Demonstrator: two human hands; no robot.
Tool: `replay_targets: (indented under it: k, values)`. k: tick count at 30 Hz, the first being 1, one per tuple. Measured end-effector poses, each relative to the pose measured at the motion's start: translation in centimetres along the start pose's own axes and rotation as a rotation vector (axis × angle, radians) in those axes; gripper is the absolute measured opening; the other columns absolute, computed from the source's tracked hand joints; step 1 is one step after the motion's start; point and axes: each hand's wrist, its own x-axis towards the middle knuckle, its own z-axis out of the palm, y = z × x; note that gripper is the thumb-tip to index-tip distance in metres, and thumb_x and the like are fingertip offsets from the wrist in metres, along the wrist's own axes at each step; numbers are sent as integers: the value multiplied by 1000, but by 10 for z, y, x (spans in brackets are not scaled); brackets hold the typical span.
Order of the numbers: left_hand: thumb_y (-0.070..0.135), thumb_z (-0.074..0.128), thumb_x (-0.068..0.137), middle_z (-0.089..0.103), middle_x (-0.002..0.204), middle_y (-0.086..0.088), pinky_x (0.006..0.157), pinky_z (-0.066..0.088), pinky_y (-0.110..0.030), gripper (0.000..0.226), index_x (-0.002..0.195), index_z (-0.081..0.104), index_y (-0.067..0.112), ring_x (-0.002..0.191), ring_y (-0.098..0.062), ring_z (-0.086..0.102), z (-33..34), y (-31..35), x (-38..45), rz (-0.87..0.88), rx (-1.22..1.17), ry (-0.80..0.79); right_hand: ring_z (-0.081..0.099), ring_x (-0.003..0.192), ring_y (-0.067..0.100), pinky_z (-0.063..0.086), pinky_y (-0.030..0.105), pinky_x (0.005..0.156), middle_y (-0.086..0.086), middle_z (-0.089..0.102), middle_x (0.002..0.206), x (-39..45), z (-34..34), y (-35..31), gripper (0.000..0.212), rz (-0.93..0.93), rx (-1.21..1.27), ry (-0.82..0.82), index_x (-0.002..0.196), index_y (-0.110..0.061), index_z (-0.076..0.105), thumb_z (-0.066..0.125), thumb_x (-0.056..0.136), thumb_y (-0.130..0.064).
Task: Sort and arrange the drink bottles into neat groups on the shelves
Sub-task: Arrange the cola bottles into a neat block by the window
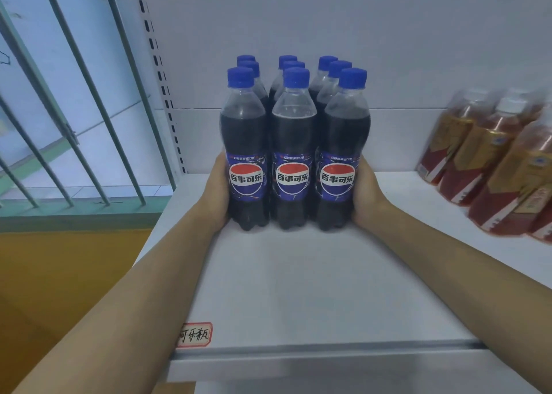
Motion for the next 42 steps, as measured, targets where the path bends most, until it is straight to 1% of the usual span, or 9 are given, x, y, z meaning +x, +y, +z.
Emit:
replay_targets:
  k: [8, 13, 21, 25, 29, 31, 33, 39, 42]
  values:
    - [53, 37, 102, 79, 82, 4, 61, 59, -24, 60, 68, 82, 34, 71, -9, 75, 6, -2, -2, 21, -55, 13, 75, 70, 9, 58, 23, 60, -6, 79, 79, 0, 0, 0, 66, -2, -14, -7, 66, -31, 82, 34, 105, -52]
    - [55, 34, 103, 79, 82, 6, 61, 59, -23, 63, 68, 82, 34, 71, -8, 75, 6, -1, -3, 25, -47, 11, 75, 71, 10, 58, 23, 61, -5, 79, 79, 3, -1, 1, 64, 4, -67, -5, 65, -29, 82, 36, 105, -51]
    - [56, 35, 103, 79, 81, 6, 62, 58, -23, 63, 66, 81, 34, 71, -8, 75, 7, -3, -2, 29, -50, 18, 73, 84, 19, 57, 32, 75, 0, 78, 90, 5, -4, 0, 49, 32, -102, -15, 90, -22, 74, 38, 105, -51]
    - [59, 35, 102, 79, 85, 5, 64, 59, -24, 61, 70, 82, 35, 75, -9, 75, 6, -2, -1, 27, -18, 5, 75, 82, 17, 59, 30, 70, 0, 79, 90, 4, -4, 1, 57, 26, -86, -15, 79, -25, 82, 38, 104, -51]
    - [63, 36, 99, 80, 93, 2, 73, 59, -31, 59, 76, 82, 34, 83, -13, 76, 3, -2, 1, 25, 10, 4, 72, 91, 21, 58, 33, 77, 2, 79, 96, 3, -2, 3, 47, 2, -95, 3, 94, -21, 75, 39, 105, -50]
    - [62, 36, 100, 80, 94, 2, 75, 58, -33, 59, 77, 81, 34, 85, -14, 75, 3, -3, 2, 24, 19, 16, 73, 89, 20, 59, 32, 75, 1, 79, 95, 5, -4, 4, 50, -11, -85, 3, 90, -23, 78, 39, 105, -49]
    - [62, 35, 101, 80, 95, 2, 74, 58, -32, 59, 77, 81, 34, 86, -14, 75, 3, -2, 2, 19, 25, 11, 74, 88, 20, 59, 32, 75, 1, 79, 95, 5, -5, 5, 52, -6, -71, -13, 86, -24, 80, 39, 104, -50]
    - [59, 36, 101, 80, 90, 3, 67, 60, -28, 59, 74, 82, 34, 80, -12, 76, 4, -1, -1, 16, 25, 7, 73, 89, 21, 58, 34, 78, 3, 78, 95, 5, -4, 6, 47, -3, -49, -24, 93, -21, 76, 40, 104, -49]
    - [57, 37, 101, 80, 88, 3, 67, 60, -28, 58, 74, 82, 32, 79, -12, 76, 5, 1, -4, 38, 22, 11, 71, 96, 24, 58, 36, 83, 4, 78, 100, 2, -1, 4, 45, 0, -27, -23, 100, -19, 74, 40, 104, -49]
